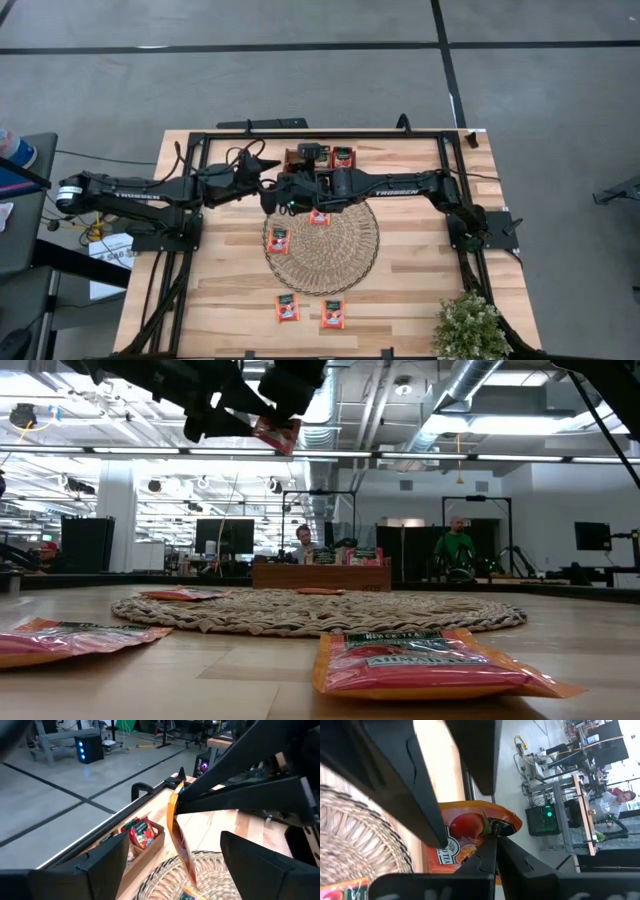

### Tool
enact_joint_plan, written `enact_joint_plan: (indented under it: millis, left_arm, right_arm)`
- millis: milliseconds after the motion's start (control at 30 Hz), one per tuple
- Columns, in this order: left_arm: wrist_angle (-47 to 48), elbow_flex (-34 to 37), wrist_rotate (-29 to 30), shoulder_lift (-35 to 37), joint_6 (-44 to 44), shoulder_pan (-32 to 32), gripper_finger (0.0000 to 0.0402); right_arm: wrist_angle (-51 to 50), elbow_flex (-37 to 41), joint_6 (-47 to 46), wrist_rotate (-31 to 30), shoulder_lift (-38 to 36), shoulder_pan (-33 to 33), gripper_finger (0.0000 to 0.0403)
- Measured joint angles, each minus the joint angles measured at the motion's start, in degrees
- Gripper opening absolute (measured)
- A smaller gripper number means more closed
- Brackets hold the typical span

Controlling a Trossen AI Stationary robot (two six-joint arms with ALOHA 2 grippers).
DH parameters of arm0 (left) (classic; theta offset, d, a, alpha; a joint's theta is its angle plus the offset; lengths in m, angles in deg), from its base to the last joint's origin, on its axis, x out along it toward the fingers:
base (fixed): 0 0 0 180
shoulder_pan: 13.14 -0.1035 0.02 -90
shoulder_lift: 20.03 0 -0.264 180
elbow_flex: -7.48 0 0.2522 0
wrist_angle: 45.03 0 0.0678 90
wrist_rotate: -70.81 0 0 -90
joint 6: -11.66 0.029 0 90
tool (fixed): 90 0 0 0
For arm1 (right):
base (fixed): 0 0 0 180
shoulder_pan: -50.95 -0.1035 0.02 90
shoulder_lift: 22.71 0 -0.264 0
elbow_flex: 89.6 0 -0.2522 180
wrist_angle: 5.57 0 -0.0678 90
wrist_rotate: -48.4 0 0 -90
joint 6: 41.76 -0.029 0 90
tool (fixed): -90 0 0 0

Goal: Pick & Place Tea
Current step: Put the orange tea bag into the left section of the wooden organizer

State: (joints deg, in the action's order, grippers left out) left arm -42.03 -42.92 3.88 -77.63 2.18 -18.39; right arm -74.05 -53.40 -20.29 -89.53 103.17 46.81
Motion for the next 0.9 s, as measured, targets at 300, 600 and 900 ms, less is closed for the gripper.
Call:
enact_joint_plan:
  millis: [300,600,900]
  left_arm:
    - [0.43,0.0,-1.06,0.02,5.45,0.0,0.0303]
    - [0.96,0.0,-1.86,-0.2,5.42,-0.86,0.0278]
    - [0.74,0.0,-4.21,-0.18,5.19,-0.9,0.0179]
  right_arm:
    - [-3.02,-0.01,0.01,0.87,0.0,-0.81,0.0]
    - [0.05,-0.01,2.99,1.9,0.0,-2.39,0.0]
    - [-0.06,0.0,2.96,1.71,0.0,-2.61,0.0]
